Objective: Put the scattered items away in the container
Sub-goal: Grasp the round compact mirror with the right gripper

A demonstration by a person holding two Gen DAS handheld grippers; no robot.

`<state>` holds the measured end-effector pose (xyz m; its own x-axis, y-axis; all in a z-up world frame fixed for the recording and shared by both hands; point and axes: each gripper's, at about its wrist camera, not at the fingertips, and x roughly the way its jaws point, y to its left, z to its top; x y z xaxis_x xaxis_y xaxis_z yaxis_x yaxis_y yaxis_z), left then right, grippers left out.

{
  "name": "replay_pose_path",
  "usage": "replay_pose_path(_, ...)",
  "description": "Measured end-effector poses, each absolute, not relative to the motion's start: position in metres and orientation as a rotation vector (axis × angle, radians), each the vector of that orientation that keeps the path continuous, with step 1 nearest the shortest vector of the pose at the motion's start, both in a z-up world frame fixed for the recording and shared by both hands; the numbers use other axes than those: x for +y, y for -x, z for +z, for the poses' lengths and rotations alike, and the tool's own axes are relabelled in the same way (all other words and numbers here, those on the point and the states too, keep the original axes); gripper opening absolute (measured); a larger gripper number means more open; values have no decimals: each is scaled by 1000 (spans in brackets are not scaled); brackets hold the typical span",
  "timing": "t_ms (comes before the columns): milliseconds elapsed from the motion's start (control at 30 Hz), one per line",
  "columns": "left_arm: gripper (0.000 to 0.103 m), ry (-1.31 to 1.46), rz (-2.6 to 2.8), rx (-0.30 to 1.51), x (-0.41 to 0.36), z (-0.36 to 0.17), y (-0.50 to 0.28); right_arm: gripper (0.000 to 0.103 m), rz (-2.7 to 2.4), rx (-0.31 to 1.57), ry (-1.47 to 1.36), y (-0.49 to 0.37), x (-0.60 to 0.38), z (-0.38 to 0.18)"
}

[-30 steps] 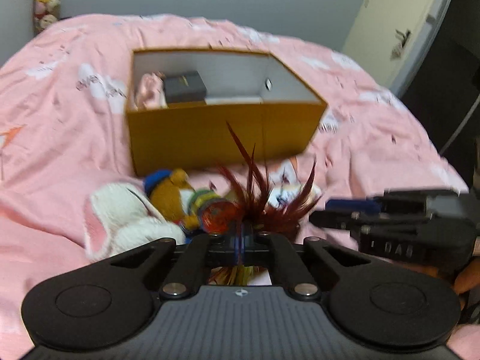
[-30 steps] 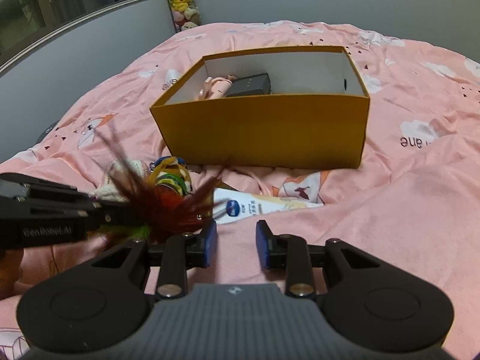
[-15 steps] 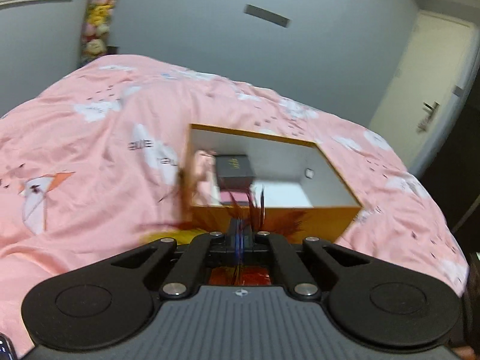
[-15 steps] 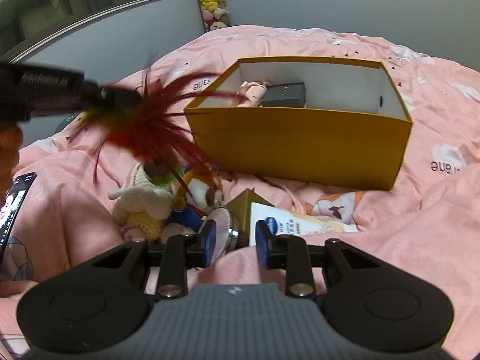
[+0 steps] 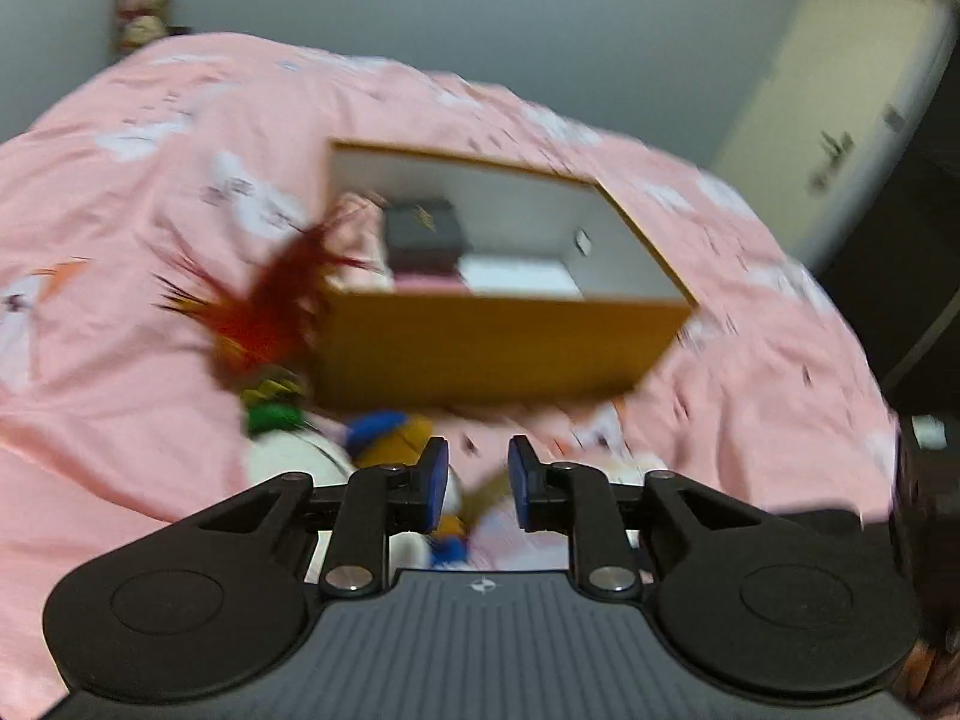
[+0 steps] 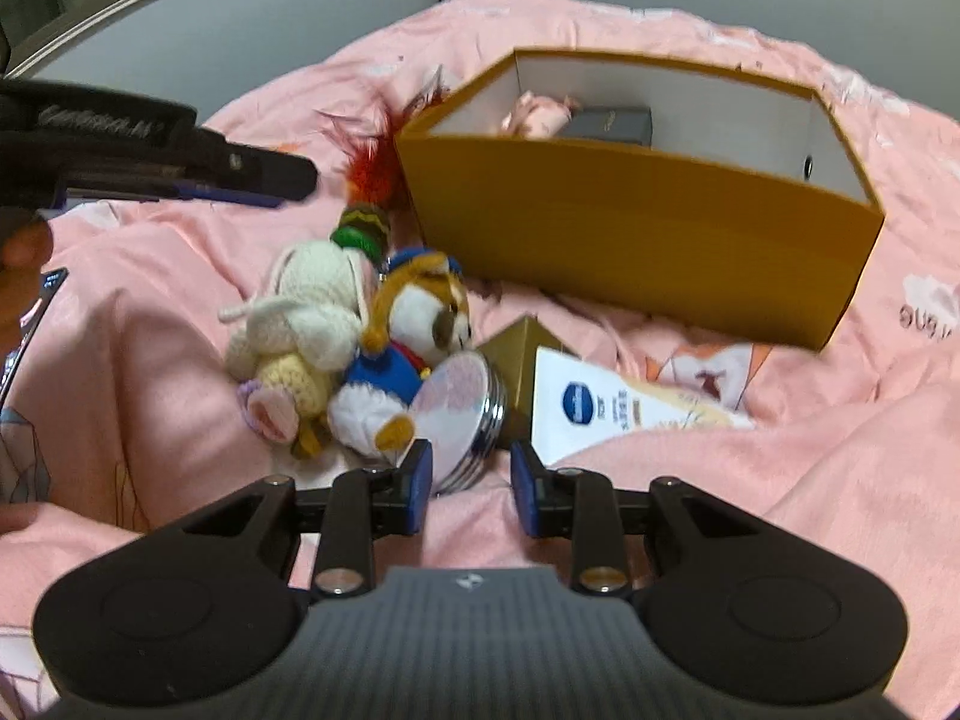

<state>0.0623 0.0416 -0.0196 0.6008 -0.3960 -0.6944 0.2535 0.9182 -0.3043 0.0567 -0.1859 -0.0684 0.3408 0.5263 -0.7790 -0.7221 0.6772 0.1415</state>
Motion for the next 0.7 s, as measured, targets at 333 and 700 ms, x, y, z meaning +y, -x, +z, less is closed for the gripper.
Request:
replay_pose_path(333,30,109,-408,966,27,-46,-63,32,843,988,142,-71,-188,-83)
replay_pose_path(700,33,81,-388,973,26,-47,-64,22,845,1021,56,-84,-181,-89)
